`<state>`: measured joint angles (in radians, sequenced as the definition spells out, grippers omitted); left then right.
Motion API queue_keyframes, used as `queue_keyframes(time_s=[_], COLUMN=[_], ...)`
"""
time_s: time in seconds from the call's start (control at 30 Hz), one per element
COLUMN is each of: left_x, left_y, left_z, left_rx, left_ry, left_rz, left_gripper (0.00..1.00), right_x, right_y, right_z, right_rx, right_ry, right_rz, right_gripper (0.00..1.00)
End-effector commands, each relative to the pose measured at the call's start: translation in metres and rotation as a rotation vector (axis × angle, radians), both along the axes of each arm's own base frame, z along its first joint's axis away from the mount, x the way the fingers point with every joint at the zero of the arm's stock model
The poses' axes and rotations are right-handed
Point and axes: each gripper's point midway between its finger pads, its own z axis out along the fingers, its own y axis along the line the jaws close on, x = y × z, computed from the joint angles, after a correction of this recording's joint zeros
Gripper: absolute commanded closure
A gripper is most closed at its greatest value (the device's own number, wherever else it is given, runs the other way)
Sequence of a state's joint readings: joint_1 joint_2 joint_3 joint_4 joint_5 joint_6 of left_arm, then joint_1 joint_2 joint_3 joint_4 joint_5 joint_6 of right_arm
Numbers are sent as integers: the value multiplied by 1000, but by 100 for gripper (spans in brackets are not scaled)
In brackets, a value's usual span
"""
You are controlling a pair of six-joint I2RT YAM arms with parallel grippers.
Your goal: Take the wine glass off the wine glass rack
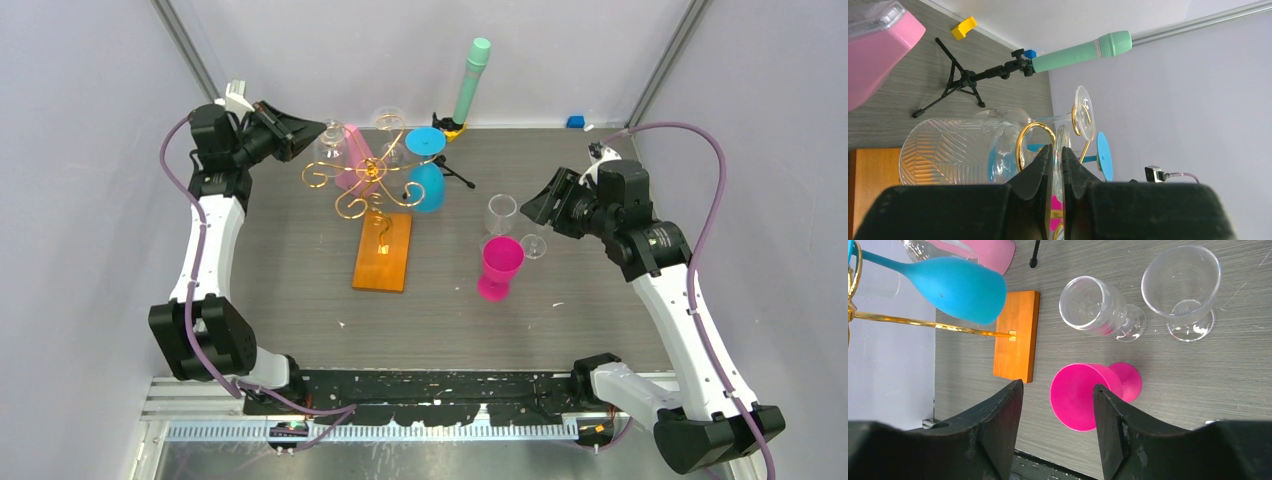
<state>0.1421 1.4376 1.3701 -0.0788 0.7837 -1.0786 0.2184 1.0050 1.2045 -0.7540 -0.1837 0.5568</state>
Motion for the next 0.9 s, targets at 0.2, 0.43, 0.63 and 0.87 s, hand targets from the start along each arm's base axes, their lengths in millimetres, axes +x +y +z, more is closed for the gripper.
queue_keyframes(time_s=[0.2,0.43,0.63,0.87], left_x=[3,12,19,11], left_y=[8,6,0,-19], left_z=[57,56,50,57], left_rx=[-11,-42,-47,-40], left_ry=[-233,-229,-216,-262], left_rz=[54,54,37,-49], left_gripper=[100,100,100,100], right_x=[4,5,6,5], right_y=[-2,-2,-2,-2], right_z=[14,12,11,11], right_rx=[11,8,8,7], right_ry=[-66,-60,-58,-60], right_rz=[-18,-20,-19,-18], right_gripper=[41,41,41,41])
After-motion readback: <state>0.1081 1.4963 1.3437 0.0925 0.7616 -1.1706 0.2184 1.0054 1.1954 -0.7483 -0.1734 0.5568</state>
